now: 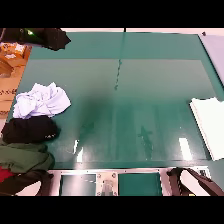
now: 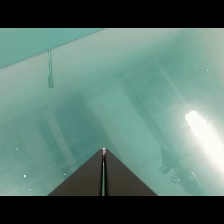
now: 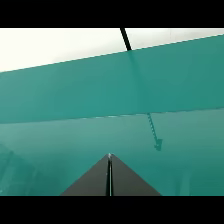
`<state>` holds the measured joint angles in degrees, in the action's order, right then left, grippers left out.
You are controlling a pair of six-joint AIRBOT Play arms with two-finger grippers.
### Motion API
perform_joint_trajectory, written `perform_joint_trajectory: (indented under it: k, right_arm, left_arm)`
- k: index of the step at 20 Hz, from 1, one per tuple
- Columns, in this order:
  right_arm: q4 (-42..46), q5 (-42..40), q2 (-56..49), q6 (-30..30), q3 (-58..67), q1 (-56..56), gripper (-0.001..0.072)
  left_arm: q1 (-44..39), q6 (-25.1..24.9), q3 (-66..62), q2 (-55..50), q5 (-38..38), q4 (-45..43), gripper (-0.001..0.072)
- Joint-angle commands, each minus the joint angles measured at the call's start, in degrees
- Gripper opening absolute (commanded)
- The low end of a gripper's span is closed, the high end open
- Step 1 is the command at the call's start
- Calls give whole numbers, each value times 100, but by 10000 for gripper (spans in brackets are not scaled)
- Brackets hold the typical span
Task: Fold the shirts.
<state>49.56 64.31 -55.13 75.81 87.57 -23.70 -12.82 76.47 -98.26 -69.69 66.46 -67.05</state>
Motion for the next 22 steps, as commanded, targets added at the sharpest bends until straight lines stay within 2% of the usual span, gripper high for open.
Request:
perform_joint_trajectory:
  k: [1, 8, 9, 12, 14, 16, 18, 19, 22]
  right_arm:
    - [-4, -2, 7, 4, -15, 2, 14]
    - [-2, -2, 2, 2, -33, 2, 14]
    - [-9, -942, 2, 4, -33, 4, 14]
    - [-4, -1539, 2, 4, -33, 4, 14]
    - [-9, -1578, 2, 35, -33, 9, 14]
    - [24, -1268, 0, 61, -96, 9, 14]
    - [15, -881, 2, 2, -544, 44, 14]
    - [17, -765, 2, -2, -898, 122, 14]
    - [20, -699, 2, -35, -2184, 435, 14]
  left_arm:
    - [2, -2, 9, 2, 0, 0, 22]
    - [2, -2, 9, 0, 0, 2, 22]
    - [2, -2, 9, 0, -184, 31, 22]
    - [2, -2, 9, 0, -702, 37, 22]
    - [2, -7, 9, 2, -949, 164, 22]
    - [4, 46, 63, -59, -885, -304, 22]
    - [81, 903, 428, -122, -426, -1320, 22]
    - [229, 1191, 761, -127, -195, -1519, 22]
    - [688, 1274, 1773, -125, -44, -1495, 22]
